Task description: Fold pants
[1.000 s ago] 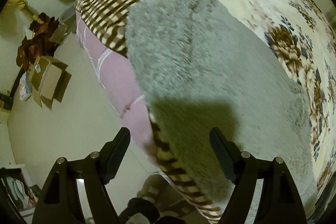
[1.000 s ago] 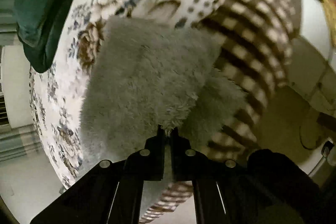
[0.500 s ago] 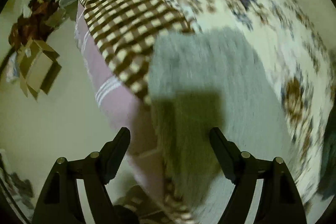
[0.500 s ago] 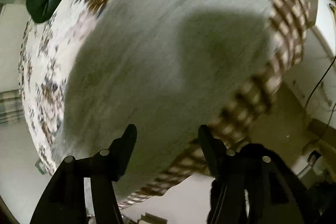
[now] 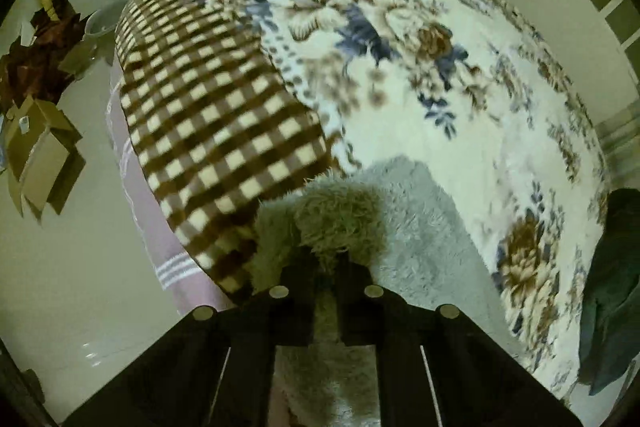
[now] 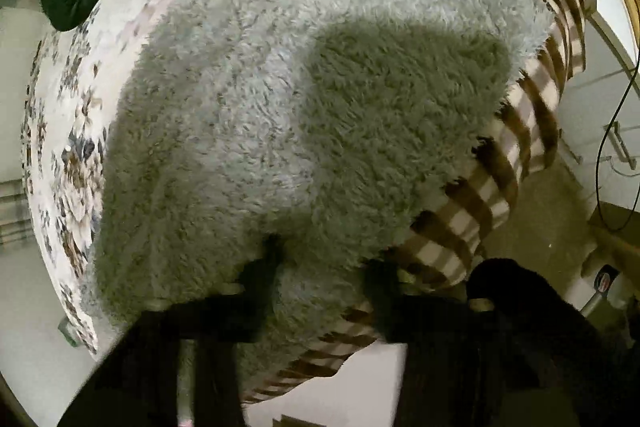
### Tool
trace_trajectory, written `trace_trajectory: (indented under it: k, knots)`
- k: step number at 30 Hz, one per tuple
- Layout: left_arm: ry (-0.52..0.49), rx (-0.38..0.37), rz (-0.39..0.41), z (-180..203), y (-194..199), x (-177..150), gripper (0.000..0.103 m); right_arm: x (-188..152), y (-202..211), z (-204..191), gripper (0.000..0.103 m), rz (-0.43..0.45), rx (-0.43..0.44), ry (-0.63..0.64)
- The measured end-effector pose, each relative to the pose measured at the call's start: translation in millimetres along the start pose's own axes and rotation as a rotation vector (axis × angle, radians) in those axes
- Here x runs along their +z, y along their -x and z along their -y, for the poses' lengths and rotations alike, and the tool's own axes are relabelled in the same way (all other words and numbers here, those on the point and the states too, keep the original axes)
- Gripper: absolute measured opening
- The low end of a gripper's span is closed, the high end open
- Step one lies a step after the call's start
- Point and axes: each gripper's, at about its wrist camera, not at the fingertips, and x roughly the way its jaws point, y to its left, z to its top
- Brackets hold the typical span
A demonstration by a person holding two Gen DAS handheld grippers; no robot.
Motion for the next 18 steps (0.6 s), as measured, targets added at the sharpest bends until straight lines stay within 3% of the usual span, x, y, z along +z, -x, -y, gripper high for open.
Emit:
trace_trajectory:
  k: [2, 7, 10, 12, 14, 15, 17, 18]
  knots:
    - [0.022, -0.013, -0.012, -8.1, 2.5, 3.9, 0.005, -2.4, 4.2, -2.6, 0.012, 0.006, 0.008, 0.0]
    - [0.033, 0.009, -0.022, -26.5, -4.4, 10.7, 0.005, -15.3, 14.2, -8.7, 0.011, 0.004, 0.037, 0.027]
    - [0.029, 0.017, -0.084, -30.5, -26.3, 4.9, 0.01, -15.9, -0.2, -4.7, 0.012, -0.036, 0.012, 0.045]
    - [0.008, 0.027, -0.106, -27.1, -32.2, -4.4, 0.01, -14.2, -9.3, -5.7, 0.019, -0.053, -0.003, 0.078]
    - [-0.026, 0.031, -0.103, -22.0, -30.9, -14.3, 0.011, -14.4, -9.5, -6.2, 0.034, -0.066, 0.004, 0.11]
    - [-0.036, 0.037, -0.098, -21.0, -28.8, -17.8, 0.015, -14.5, -6.7, -4.3, 0.037, -0.07, 0.022, 0.111]
    - [-0.044, 0.048, -0.097, -20.8, -24.9, -24.7, 0.046, -11.8, 3.3, 4.7, 0.045, -0.06, 0.046, 0.098]
    - [-0.045, 0.056, -0.092, -21.6, -21.6, -28.5, 0.054, -8.4, 11.9, 12.1, 0.045, -0.041, 0.061, 0.074]
